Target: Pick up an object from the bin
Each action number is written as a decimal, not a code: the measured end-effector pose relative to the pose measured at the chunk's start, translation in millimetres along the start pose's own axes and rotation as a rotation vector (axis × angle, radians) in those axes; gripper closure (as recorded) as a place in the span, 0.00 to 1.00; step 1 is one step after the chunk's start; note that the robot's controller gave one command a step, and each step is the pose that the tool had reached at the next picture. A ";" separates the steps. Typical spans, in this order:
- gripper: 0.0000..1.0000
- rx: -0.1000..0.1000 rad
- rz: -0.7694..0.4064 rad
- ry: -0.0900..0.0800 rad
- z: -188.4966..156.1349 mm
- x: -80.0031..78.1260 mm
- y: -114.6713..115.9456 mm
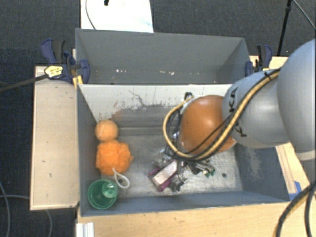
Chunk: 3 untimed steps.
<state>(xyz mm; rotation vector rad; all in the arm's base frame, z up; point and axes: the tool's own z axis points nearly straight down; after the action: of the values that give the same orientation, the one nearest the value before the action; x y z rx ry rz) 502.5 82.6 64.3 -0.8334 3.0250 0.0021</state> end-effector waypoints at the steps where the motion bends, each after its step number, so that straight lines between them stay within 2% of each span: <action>1: 1.00 -0.001 0.002 0.002 -3.8 0.6 0.4; 2: 1.00 0.000 0.002 -0.002 -13.9 0.1 0.3; 3: 1.00 0.000 0.003 0.001 -23.3 1.0 0.4</action>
Offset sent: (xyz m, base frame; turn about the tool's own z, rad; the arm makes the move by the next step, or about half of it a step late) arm 0.0000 0.0002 0.0330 0.0000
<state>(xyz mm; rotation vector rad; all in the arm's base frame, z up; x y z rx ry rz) 501.3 82.4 87.6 -0.8288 3.0279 0.0021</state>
